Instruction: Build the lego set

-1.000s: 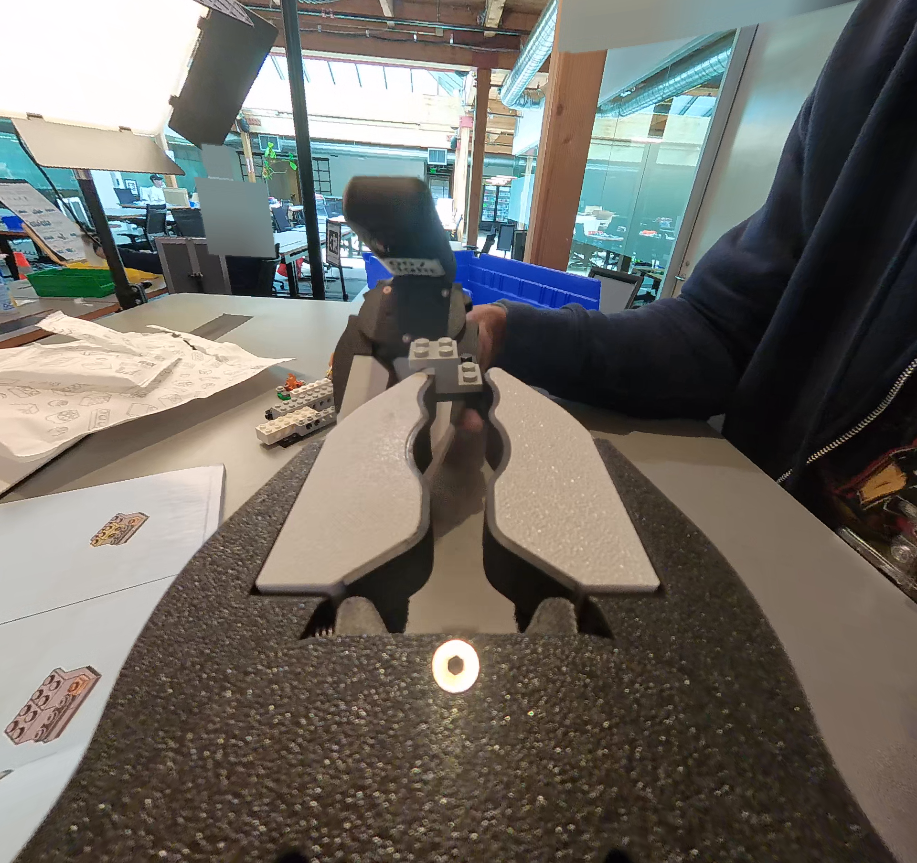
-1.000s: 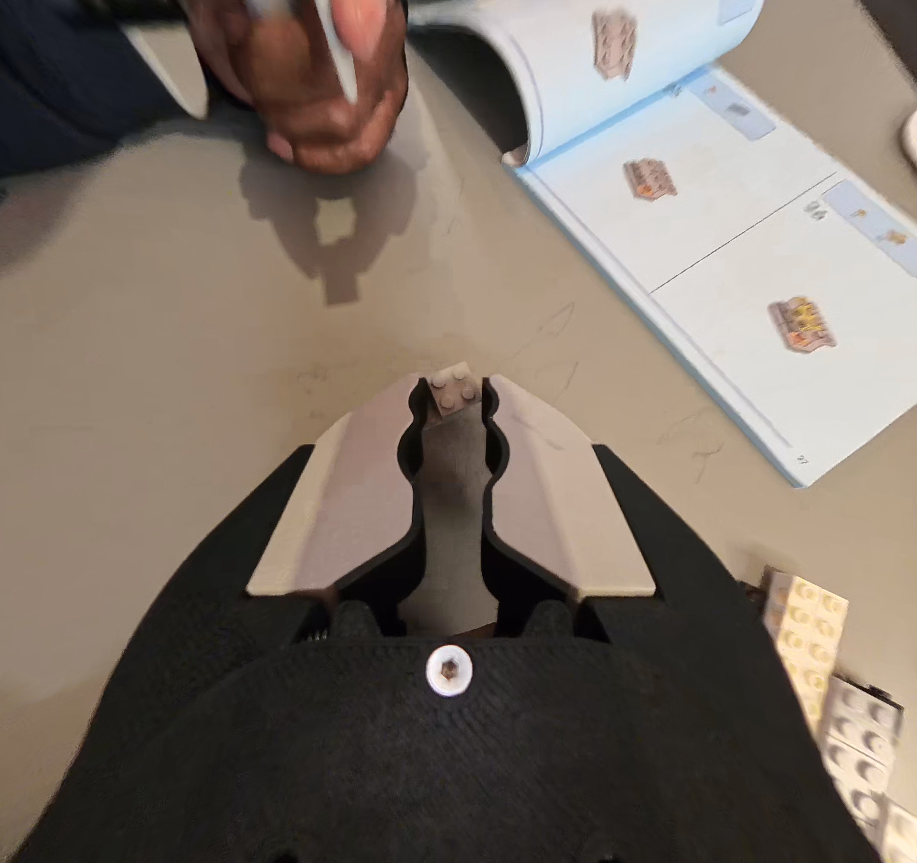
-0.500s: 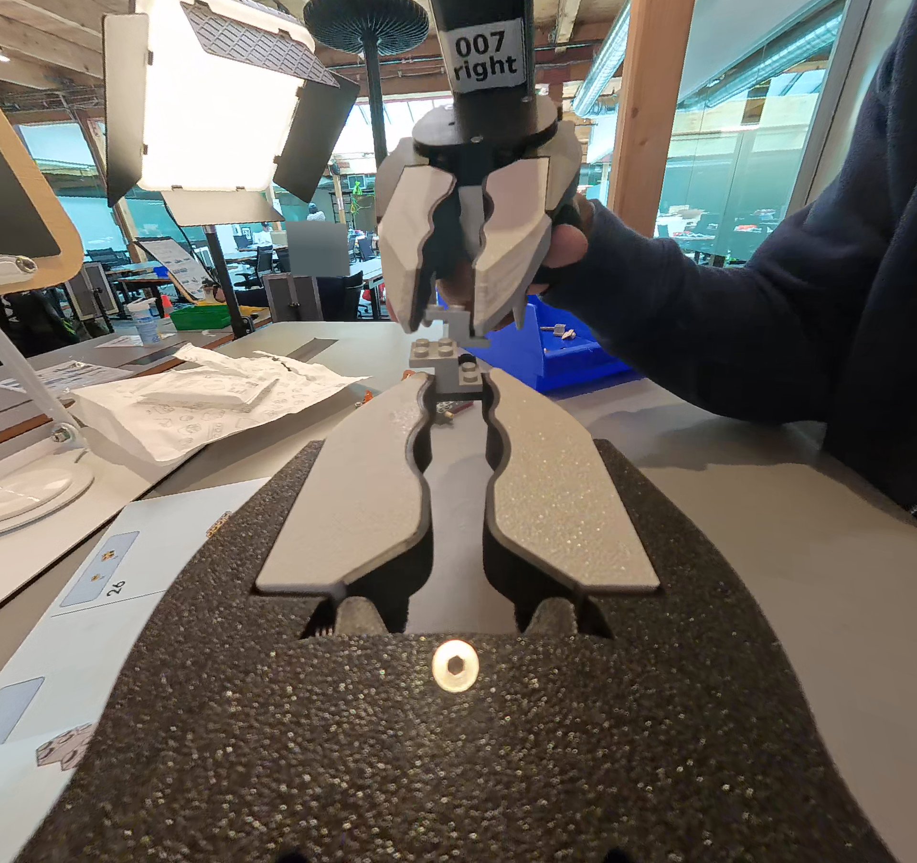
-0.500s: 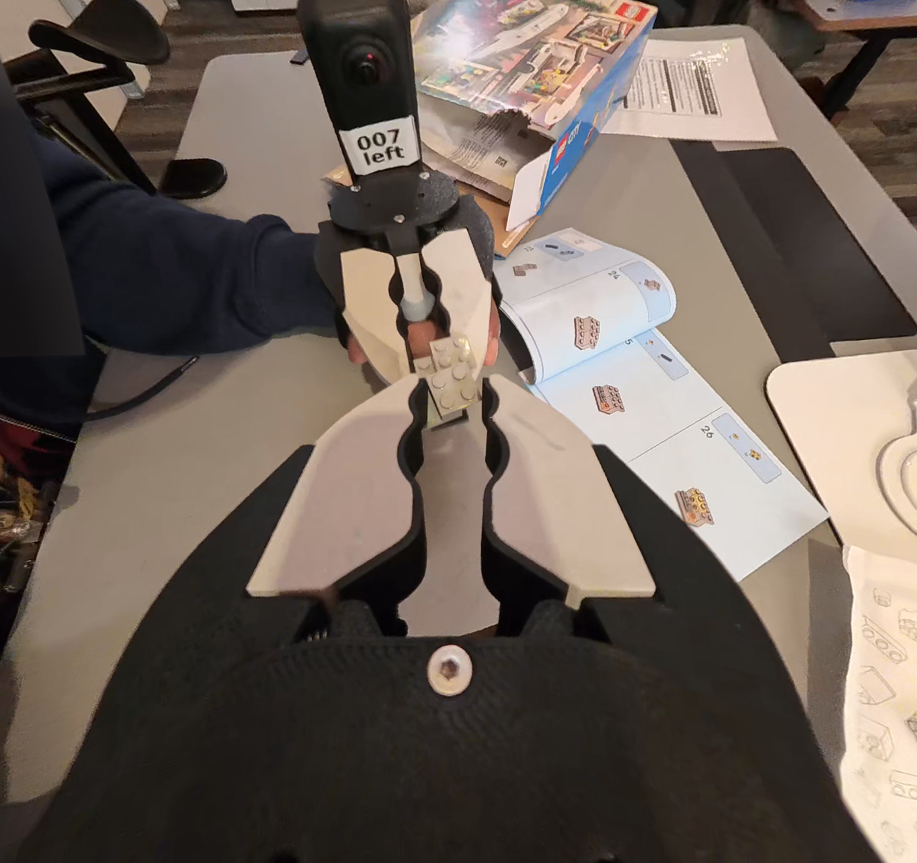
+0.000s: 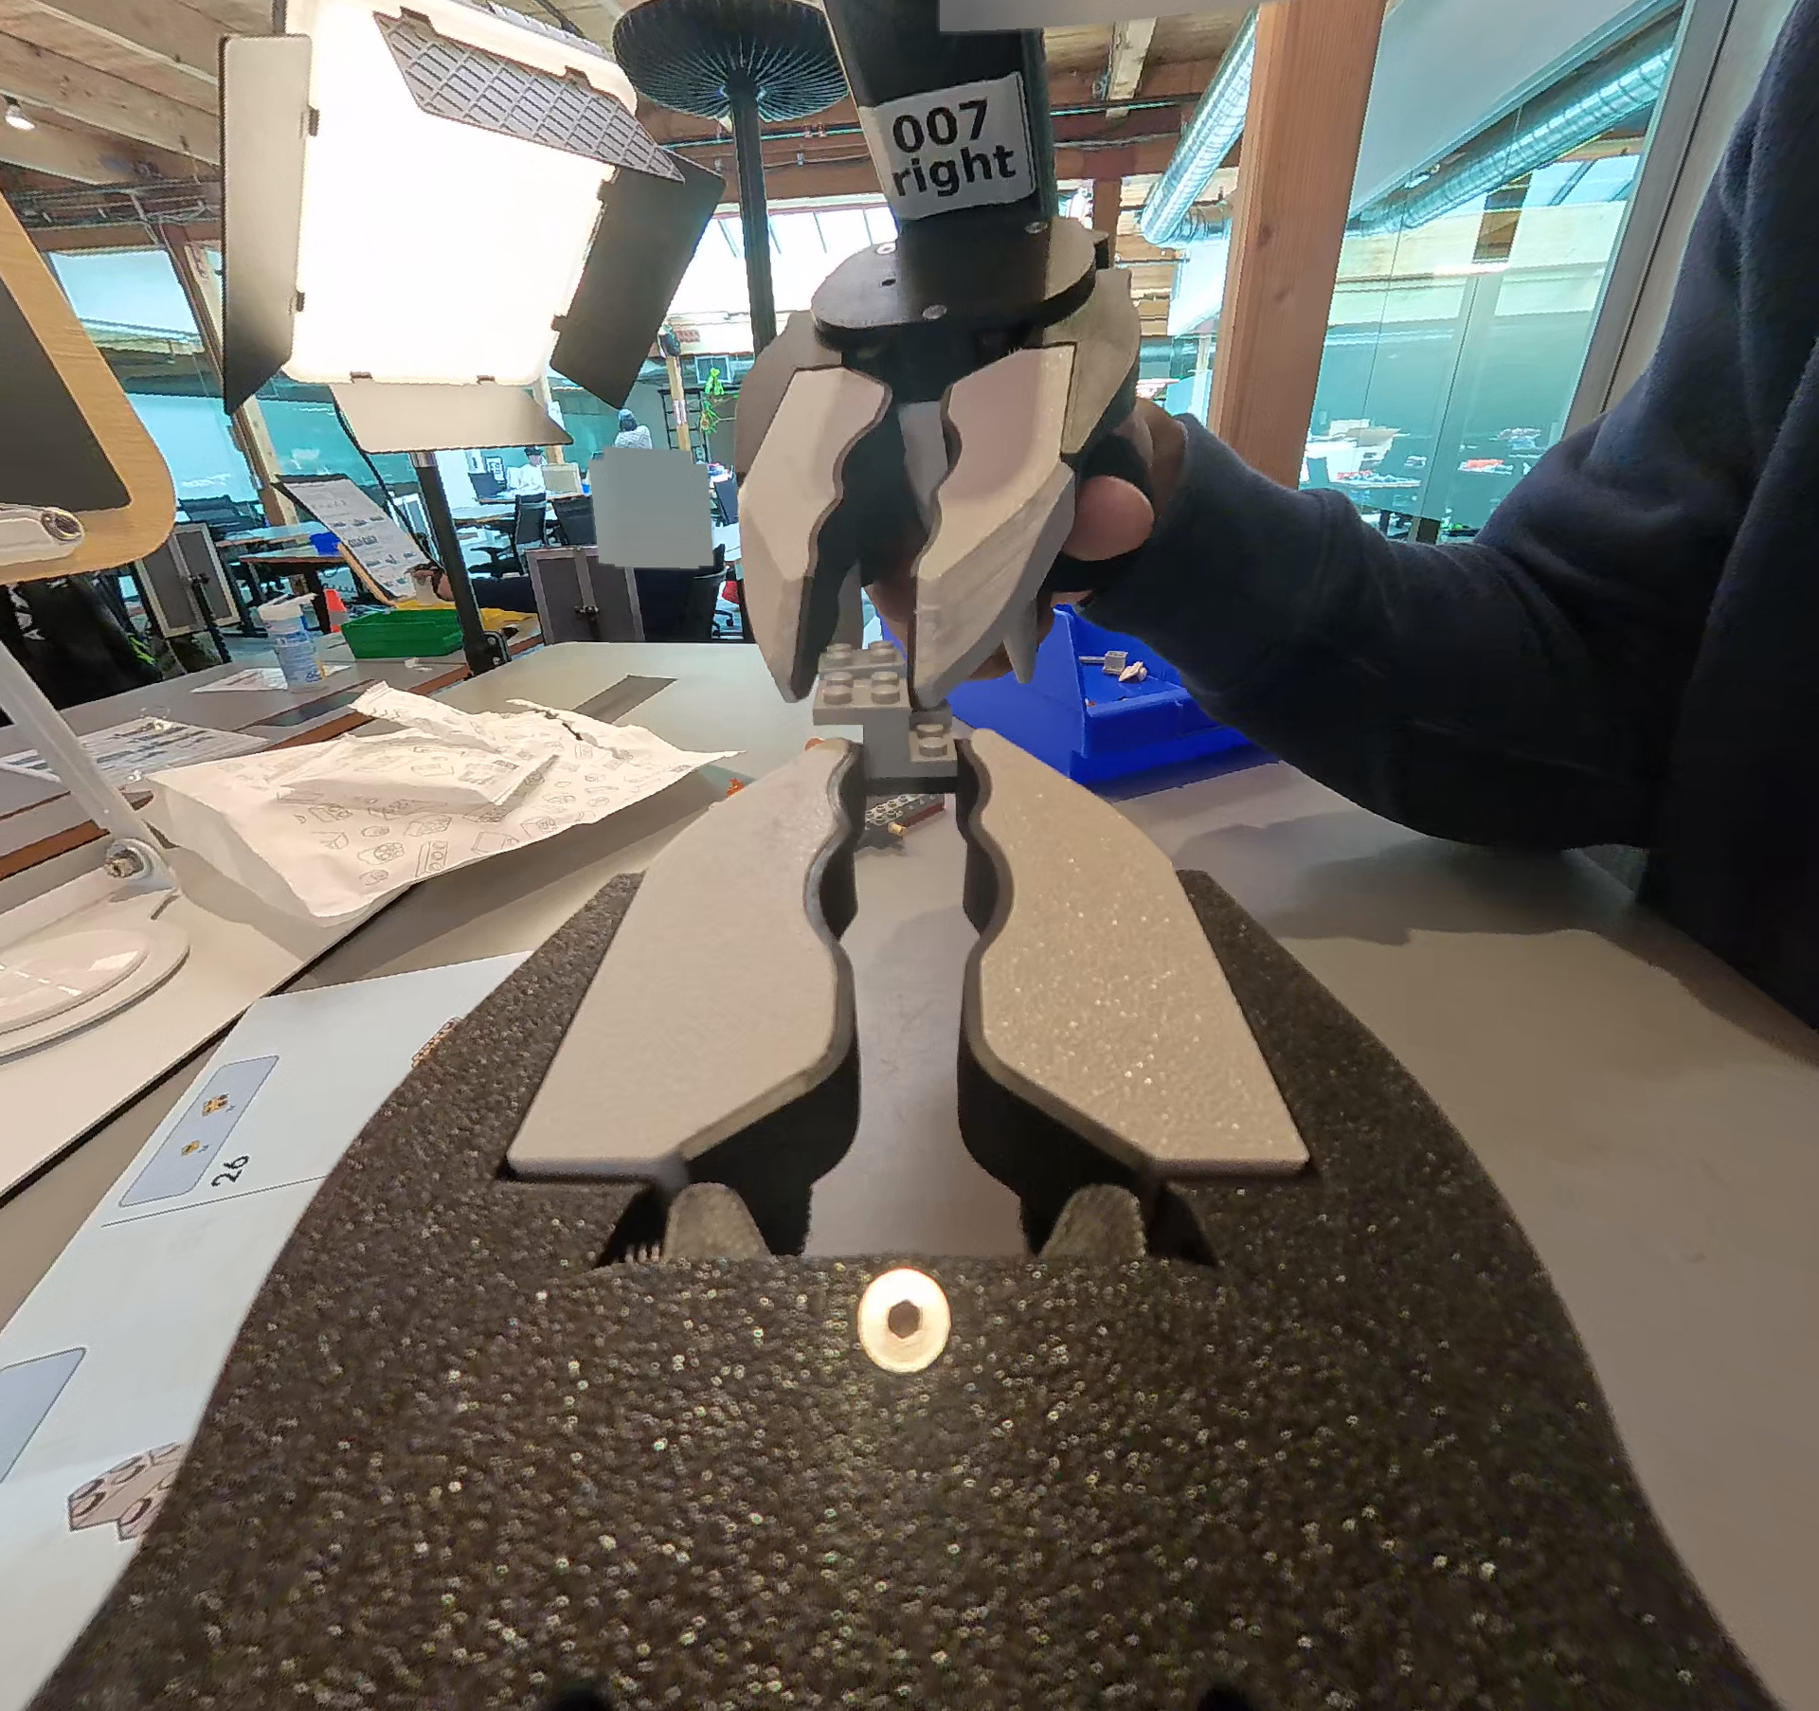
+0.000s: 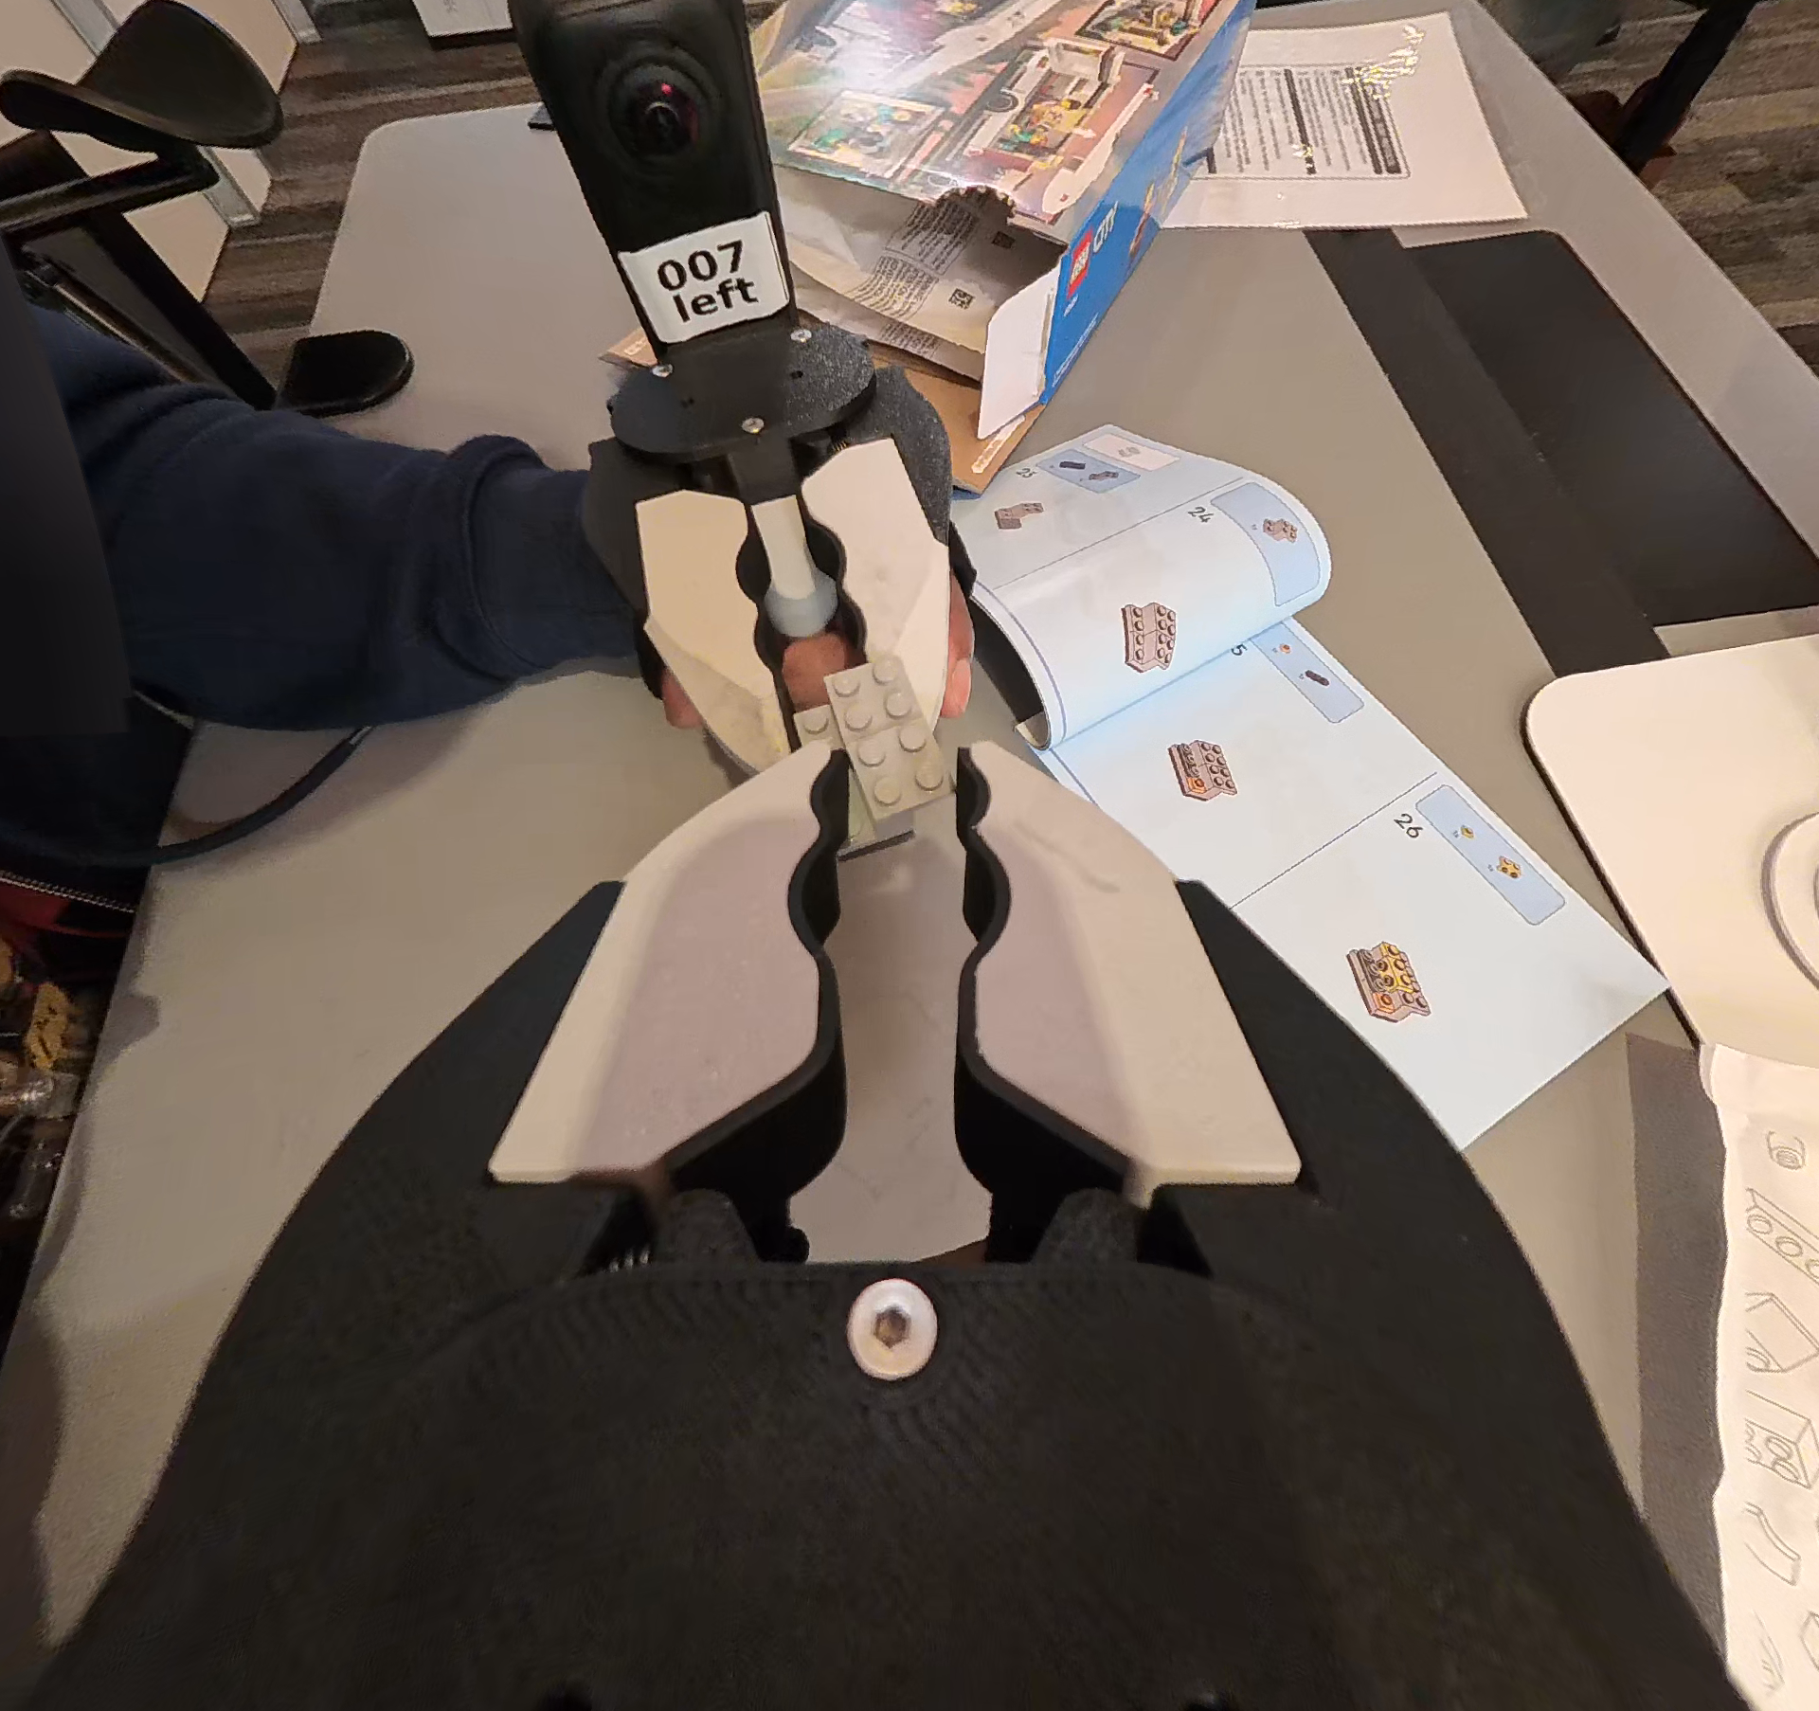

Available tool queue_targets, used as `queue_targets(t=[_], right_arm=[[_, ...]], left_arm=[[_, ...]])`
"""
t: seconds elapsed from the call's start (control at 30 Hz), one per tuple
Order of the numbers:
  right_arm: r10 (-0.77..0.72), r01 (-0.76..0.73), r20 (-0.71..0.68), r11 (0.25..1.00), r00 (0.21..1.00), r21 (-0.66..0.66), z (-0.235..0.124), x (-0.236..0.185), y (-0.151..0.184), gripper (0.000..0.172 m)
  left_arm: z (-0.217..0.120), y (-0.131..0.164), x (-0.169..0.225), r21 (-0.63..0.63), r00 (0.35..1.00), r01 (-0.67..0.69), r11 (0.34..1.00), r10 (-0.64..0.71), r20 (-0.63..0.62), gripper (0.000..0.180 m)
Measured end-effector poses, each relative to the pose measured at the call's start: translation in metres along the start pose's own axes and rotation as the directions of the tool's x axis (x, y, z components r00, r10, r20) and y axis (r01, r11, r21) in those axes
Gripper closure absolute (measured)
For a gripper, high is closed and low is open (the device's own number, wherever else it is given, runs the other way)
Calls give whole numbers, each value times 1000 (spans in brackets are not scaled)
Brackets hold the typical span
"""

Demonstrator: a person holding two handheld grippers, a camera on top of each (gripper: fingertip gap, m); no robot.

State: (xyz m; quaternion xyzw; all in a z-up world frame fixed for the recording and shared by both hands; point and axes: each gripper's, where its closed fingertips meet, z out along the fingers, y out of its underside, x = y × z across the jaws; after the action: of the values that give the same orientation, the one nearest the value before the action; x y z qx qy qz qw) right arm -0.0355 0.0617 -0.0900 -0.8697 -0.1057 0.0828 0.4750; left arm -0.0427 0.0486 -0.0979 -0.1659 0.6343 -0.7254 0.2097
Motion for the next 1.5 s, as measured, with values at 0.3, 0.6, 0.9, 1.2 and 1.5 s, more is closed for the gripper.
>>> queue_targets(t=[0.3, 0.6, 0.9, 1.2, 1.5], right_arm=[[12, -13, 9, 999, 1000, 30, -1, -2, -5, 151], [8, -10, 33, 998, 999, 60, -2, -9, -12, 147], [-1, 0, 17, 997, 1000, 79, 1, -7, -15, 147], [-3, 2, 14, 995, 1000, 99, 1, -6, -18, 147], [-115, 116, -14, 979, 993, 165, -7, -13, -30, 141]], left_arm=[[-2, -7, 0, 42, 1000, 18, 999, -17, -6, 164], [-4, -13, 0, 79, 1000, 24, 997, -24, -6, 164], [-5, -16, 3, 100, 999, 40, 994, -38, -27, 164], [-5, -16, 4, 101, 998, 46, 994, -42, -38, 164], [-8, -18, -1, 117, 997, 74, 990, -71, -29, 164]])
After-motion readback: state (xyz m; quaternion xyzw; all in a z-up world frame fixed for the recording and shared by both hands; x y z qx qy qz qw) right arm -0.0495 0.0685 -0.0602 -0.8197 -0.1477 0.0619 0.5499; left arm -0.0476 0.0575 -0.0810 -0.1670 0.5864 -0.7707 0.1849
